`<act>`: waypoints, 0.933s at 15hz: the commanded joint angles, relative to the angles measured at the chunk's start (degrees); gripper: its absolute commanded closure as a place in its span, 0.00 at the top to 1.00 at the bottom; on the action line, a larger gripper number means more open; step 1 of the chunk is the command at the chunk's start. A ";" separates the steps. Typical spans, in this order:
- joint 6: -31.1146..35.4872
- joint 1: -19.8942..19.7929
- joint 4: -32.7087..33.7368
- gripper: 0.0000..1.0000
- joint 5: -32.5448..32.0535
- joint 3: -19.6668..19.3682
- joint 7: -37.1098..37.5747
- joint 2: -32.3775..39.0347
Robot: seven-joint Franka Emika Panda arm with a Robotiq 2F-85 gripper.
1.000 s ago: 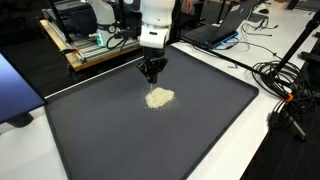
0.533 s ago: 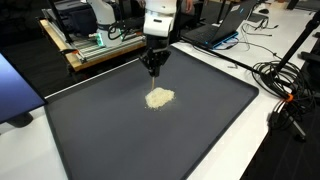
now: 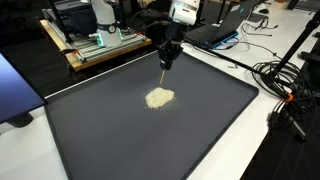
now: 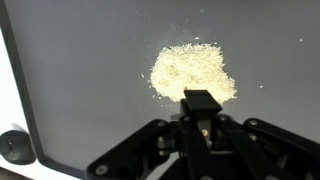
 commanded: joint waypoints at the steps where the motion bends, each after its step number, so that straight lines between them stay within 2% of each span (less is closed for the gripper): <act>1: -5.42 4.54 1.76 0.03 -8.00 -0.36 7.84 0.42; 6: -13.75 8.56 5.34 0.03 -16.07 1.60 14.68 3.46; 14: -26.05 12.36 15.00 0.03 -21.85 5.25 17.46 12.82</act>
